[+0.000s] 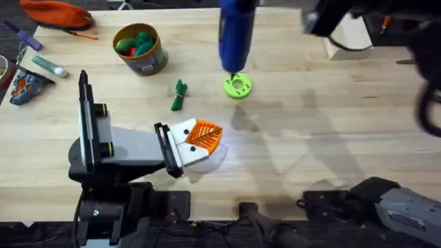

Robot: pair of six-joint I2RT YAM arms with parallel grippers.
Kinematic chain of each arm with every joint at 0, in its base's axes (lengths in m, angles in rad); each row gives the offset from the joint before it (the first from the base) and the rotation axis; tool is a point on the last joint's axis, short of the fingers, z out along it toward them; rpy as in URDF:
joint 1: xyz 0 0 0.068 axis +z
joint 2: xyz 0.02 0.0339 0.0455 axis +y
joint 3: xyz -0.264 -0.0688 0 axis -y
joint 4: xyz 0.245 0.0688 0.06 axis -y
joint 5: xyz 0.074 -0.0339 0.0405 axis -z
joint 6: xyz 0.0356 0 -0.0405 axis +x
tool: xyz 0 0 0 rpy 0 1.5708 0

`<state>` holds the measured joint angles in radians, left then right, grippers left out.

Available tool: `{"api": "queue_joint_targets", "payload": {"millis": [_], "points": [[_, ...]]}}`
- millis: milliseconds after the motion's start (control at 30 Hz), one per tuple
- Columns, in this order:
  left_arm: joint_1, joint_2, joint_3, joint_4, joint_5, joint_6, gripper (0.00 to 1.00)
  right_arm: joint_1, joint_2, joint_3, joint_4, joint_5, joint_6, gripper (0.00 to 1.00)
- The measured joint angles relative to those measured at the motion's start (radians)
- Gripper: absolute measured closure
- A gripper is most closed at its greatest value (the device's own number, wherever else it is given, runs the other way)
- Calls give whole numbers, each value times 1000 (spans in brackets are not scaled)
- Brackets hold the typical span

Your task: Pick up the gripper from the table and insert it into the empty holder that is missing its gripper. Then pick up a screw, insert it into the mounting hole, and use the screwdriver to tighten it. Finally, clean up the table by picking up the vegetable and placing it into the bucket.

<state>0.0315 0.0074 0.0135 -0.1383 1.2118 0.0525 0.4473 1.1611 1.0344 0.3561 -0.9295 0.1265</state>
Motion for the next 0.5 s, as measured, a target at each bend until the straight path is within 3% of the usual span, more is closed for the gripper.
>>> {"api": "queue_joint_targets", "payload": {"millis": [233,500], "points": [[0,0,0,0,0,0,995,46,92,-2,137,-155,8,979],[0,0,0,0,0,0,995,107,111,-2,198,-286,-22,979]]}}
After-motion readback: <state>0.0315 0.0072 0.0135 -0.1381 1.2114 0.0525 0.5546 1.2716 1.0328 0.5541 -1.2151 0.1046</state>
